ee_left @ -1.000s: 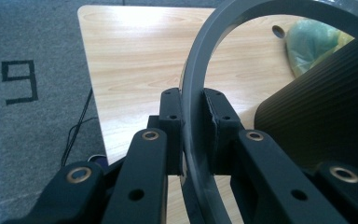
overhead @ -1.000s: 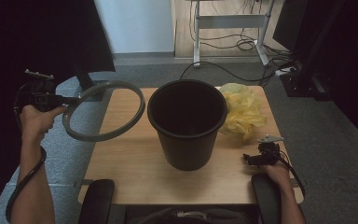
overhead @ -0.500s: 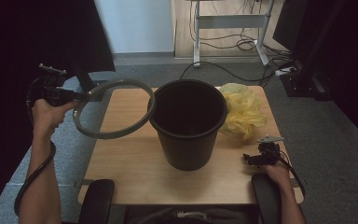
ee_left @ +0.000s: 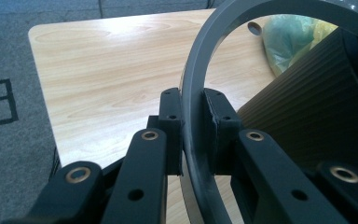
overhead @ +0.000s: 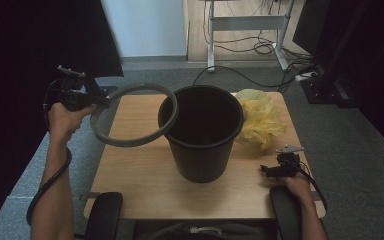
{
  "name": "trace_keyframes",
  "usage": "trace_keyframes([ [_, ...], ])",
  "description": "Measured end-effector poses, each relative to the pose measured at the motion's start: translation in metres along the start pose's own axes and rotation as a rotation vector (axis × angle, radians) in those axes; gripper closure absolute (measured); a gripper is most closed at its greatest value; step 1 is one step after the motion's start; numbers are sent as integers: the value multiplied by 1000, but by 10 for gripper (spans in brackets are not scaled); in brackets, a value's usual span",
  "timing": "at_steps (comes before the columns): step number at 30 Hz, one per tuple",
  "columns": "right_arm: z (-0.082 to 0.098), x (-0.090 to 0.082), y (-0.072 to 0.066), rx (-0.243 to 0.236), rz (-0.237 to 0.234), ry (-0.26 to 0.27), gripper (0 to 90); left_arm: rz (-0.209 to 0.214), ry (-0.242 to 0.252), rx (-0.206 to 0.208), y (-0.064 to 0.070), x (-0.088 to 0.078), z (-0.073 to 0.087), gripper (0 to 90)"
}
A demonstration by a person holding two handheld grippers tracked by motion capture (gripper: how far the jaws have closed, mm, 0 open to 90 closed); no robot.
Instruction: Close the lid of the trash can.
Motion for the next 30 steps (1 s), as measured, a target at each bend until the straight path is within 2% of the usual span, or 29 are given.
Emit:
trace_keyframes([
  [11,0,0,0,-2,-3,0,0,18,-6,48,23,16,-19,787],
  [30,0,0,-1,-4,-5,-1,0,77,-11,110,58,47,-43,787],
])
Point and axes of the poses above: each handheld gripper's, and its own axes: x roughly forward along the jaws, z roughly out of its underside, y roughly to its right, the point moved 1 cm from there along x, roughly forward along the jaws, and after that the axes turned 10 degrees about x, right-handed, at the moved point
